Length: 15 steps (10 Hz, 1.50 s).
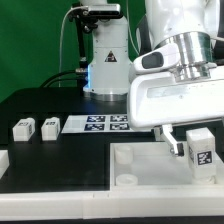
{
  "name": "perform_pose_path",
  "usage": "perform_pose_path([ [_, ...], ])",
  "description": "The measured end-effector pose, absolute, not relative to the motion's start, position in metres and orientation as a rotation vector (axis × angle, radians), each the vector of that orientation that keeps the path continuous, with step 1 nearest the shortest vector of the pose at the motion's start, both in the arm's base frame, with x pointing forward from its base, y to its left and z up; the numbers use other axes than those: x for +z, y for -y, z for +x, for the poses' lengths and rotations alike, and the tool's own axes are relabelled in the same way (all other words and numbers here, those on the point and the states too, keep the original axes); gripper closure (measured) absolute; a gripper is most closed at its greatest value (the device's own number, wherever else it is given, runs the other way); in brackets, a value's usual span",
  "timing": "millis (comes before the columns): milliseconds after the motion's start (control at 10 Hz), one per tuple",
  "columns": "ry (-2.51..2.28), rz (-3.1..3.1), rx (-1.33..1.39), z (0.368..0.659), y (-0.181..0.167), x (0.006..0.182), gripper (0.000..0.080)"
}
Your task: Assemble one leg
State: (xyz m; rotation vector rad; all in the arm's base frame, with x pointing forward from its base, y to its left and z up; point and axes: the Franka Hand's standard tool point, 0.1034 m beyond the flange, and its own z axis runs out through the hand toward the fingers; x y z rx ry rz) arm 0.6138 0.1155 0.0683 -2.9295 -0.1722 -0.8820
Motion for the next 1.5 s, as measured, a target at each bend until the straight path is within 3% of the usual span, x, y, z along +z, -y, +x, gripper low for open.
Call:
perform_pose_path([
  [600,0.175,-2.933,-0.871,0.614,-0.114,0.070,0.0151],
  [1100,0.177,-2.962,-0.739,0.633,-0.107,0.108,0.0151],
  [1500,0.174,-3.013,-0.093,0.635,-0.108,0.098,0.0151],
])
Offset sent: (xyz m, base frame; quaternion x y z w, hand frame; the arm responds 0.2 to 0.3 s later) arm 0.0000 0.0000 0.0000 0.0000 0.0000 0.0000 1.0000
